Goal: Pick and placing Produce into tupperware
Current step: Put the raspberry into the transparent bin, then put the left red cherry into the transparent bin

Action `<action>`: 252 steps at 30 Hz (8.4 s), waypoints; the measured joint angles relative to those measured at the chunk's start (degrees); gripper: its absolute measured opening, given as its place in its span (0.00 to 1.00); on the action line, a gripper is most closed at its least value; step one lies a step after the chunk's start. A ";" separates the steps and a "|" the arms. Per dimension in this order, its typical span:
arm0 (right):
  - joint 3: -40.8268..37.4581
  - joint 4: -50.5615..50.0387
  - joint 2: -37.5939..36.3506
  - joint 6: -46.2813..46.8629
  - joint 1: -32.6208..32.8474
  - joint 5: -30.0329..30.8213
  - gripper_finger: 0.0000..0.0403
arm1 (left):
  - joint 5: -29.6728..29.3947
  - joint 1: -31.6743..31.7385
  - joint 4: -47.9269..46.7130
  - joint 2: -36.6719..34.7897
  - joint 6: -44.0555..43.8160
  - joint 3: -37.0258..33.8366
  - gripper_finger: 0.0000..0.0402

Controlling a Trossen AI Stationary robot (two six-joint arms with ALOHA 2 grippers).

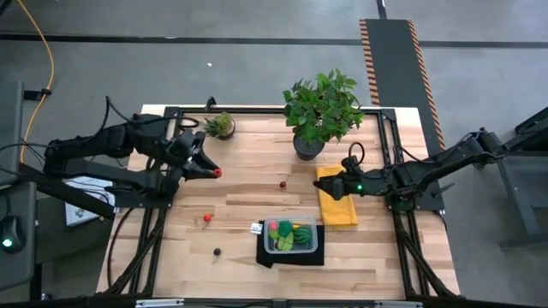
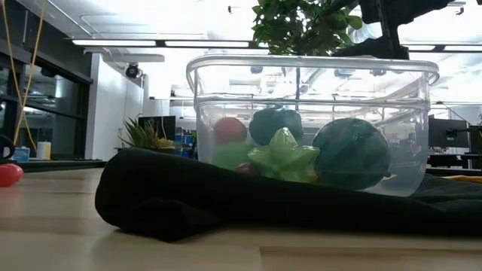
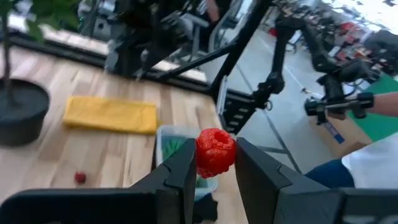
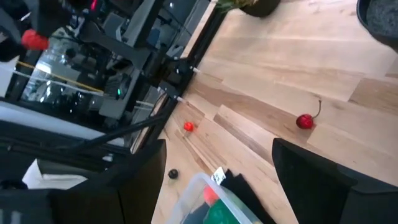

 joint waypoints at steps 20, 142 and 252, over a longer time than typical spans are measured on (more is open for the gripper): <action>0.00 3.46 0.00 -2.04 0.03 -1.82 0.70 | -19.92 -25.50 15.19 18.00 -4.20 1.00 0.22; 0.02 0.78 0.02 -10.74 5.60 -12.22 0.70 | -19.33 -34.14 -40.19 31.67 -84.71 -4.92 0.22; 0.02 1.22 0.00 -24.15 -15.40 -43.23 0.70 | -24.38 -28.82 -20.12 43.84 -84.10 -7.96 0.14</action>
